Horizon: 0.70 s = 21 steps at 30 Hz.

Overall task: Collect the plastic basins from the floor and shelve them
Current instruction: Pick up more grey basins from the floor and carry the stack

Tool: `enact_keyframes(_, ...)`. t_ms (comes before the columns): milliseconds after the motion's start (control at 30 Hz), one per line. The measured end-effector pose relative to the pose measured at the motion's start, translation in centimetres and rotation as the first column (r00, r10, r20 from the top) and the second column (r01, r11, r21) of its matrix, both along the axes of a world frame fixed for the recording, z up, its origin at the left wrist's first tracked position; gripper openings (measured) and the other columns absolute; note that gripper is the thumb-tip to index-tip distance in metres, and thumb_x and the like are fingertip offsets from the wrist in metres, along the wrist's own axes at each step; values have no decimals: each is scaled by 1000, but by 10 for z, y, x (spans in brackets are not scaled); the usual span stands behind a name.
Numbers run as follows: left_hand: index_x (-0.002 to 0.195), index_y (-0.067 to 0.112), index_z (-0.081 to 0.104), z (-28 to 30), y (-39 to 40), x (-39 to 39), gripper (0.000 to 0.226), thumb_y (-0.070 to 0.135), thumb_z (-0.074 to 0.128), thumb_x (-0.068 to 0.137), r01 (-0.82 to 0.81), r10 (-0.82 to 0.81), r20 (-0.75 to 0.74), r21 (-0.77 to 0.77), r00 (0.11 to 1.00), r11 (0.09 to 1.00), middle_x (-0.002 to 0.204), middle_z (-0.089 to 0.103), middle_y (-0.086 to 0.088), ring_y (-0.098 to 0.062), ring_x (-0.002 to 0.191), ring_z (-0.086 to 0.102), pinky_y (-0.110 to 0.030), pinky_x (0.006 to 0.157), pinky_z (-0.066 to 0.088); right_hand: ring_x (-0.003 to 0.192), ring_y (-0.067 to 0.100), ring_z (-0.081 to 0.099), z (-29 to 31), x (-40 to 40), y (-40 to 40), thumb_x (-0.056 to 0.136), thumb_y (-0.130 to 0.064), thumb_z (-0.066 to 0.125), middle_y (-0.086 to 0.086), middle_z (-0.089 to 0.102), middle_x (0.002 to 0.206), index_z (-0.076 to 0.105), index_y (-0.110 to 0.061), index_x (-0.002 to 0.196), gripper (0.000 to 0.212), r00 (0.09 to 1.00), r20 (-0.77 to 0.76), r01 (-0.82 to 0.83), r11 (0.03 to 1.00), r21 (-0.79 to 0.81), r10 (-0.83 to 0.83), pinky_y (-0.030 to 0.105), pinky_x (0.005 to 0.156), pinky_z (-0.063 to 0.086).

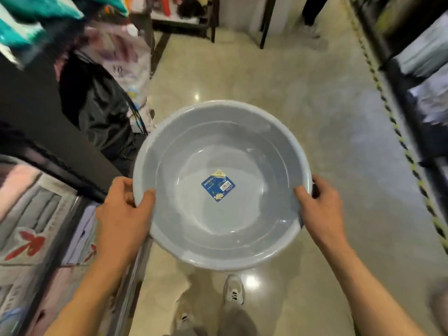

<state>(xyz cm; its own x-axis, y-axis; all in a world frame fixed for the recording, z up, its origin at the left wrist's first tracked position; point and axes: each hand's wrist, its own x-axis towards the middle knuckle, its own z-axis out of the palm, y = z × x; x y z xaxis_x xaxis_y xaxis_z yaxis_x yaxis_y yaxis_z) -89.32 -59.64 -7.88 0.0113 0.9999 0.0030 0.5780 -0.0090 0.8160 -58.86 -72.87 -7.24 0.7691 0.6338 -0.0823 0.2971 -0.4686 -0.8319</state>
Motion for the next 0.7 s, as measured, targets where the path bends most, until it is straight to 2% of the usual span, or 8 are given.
enact_keyframes(67,86,25,54,47,-1,19,19,41,62,80,85,-84,-10,33,996,996,67,66,4,-11,63,63,-34,54,46,55,5,61,50,15,-19,71,-34,55,-10,69,64,70,-28,91,26,998,41,55,998,39,-56,24,50,46)
enact_keyframes(133,83,25,54,89,-5,40,18,40,64,84,167,-167,-1,45,986,985,65,66,1,-20,65,64,-37,55,48,49,5,56,94,29,-41,71,-30,56,-15,64,57,70,-27,84,18,990,59,121,990,78,-126,23,47,42)
enact_keyframes(233,88,27,57,139,-13,73,14,38,66,87,241,-244,22,86,970,967,69,68,0,-19,67,66,-34,53,46,49,16,53,143,48,-75,75,-24,61,-1,60,55,70,-22,76,9,976,74,195,973,120,-205,30,45,44)
enact_keyframes(300,94,31,59,168,-19,100,16,42,65,84,275,-281,56,94,958,957,71,70,1,-20,69,69,-39,58,52,52,25,54,167,60,-97,78,-20,63,12,61,61,67,-19,74,6,965,77,239,960,142,-252,35,48,45)
enact_keyframes(367,100,36,61,190,-29,128,17,41,64,84,336,-348,94,124,933,934,73,71,1,-21,68,71,-45,61,58,51,24,51,187,73,-121,78,-18,63,20,59,65,66,-18,72,7,948,73,295,940,170,-311,35,48,43)
enact_keyframes(500,89,46,63,220,-51,190,12,34,66,85,440,-468,107,214,877,872,68,70,4,-13,58,67,-35,56,55,45,16,54,215,100,-174,80,-16,63,14,63,63,71,-20,75,10,900,75,409,890,201,-430,30,41,44)
enact_keyframes(633,95,42,67,233,-82,251,13,33,67,86,538,-571,131,222,810,813,77,70,15,-5,65,67,-28,51,50,62,33,66,230,127,-228,81,-19,64,14,69,67,73,-22,79,10,830,108,518,827,216,-548,42,57,54)
enact_keyframes(700,99,38,67,234,-97,283,15,30,68,86,582,-616,131,226,777,781,71,70,9,1,65,66,-24,49,44,69,34,69,232,138,-256,82,-20,65,11,73,72,76,-26,86,13,797,103,565,795,220,-595,49,65,58)
